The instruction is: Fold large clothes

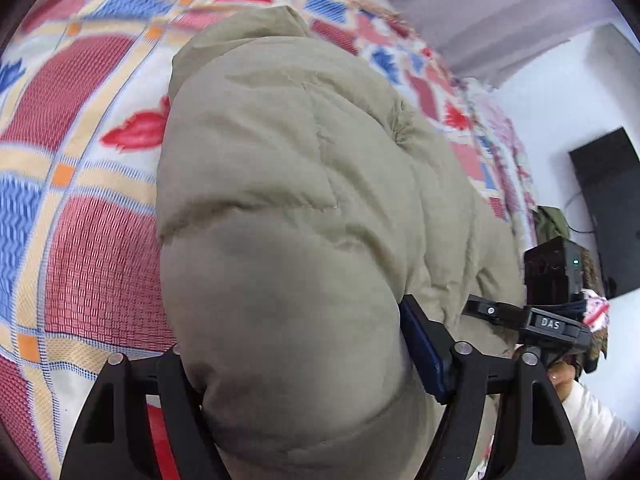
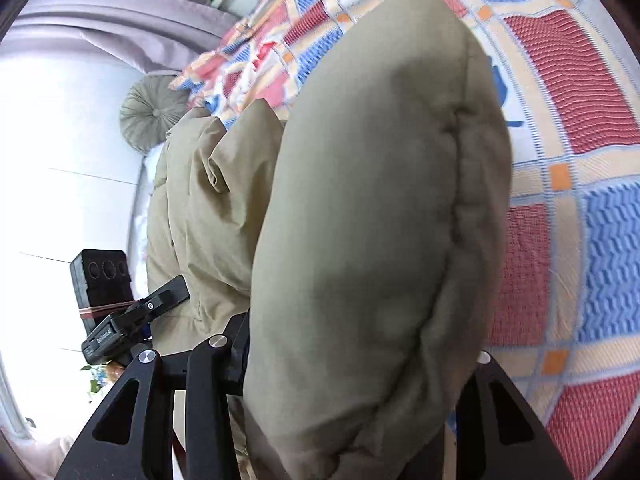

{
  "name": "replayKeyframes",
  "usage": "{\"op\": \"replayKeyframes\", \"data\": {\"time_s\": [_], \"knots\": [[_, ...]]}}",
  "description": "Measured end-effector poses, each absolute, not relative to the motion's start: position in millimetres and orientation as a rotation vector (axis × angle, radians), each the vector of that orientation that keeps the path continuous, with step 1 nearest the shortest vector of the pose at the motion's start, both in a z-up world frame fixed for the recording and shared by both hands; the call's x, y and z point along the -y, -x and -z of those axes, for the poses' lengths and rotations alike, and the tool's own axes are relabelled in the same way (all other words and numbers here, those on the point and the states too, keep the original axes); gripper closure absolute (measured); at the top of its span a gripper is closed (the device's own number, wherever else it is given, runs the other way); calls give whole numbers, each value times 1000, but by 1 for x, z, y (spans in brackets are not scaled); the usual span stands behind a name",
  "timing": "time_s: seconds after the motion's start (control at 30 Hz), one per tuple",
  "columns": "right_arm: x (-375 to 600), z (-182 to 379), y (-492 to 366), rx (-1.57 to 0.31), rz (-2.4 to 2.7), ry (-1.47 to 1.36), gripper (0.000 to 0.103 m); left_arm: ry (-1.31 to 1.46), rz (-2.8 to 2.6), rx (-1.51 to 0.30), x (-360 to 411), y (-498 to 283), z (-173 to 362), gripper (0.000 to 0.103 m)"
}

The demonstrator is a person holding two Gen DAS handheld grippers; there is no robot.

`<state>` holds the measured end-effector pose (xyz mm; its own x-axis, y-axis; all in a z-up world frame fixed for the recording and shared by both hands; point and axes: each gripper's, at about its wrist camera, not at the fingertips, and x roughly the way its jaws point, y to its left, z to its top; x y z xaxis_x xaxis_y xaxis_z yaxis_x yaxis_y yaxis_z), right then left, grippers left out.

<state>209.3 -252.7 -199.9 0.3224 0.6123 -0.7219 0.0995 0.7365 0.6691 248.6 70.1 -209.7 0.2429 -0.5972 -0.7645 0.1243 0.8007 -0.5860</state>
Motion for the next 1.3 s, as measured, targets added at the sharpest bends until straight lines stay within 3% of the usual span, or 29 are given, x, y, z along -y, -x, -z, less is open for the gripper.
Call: {"op": "replayKeyframes", "data": {"time_s": [0.1, 0.2, 0.27, 0.37, 0.6, 0.63, 0.67, 0.77, 0.87, 1.07, 1.3], "knots": [[242, 220, -222, -1251, -337, -653, 55, 483, 512, -1212, -84, -248, 229, 20], [238, 230, -230, -1249, -316, -617, 47, 468, 491, -1205, -95, -243, 240, 14], [234, 237, -233, -1256, -299, -621, 40, 452, 471, -1208, -87, -242, 238, 14], [245, 238, -221, -1260, -256, -669, 38, 376, 399, -1181, -77, -236, 221, 14], [272, 179, -181, -1214, -103, -555, 38, 273, 296, -1011, -100, -219, 165, 16], [281, 165, -171, -1186, -84, -527, 48, 263, 289, -995, -105, -221, 159, 16], [283, 152, -161, -1165, -81, -508, 66, 240, 274, -979, -101, -225, 154, 16], [275, 120, -144, -1113, -135, -488, 80, 211, 276, -973, -85, -238, 151, 16], [243, 113, -139, -1098, -229, -434, 82, 135, 300, -996, -47, -243, 157, 16], [208, 159, -111, -1204, -203, -246, 82, -15, 284, -990, -8, -233, 178, 16], [235, 223, -85, -1254, -95, -396, 87, -73, 297, -984, 4, -223, 178, 16]]}}
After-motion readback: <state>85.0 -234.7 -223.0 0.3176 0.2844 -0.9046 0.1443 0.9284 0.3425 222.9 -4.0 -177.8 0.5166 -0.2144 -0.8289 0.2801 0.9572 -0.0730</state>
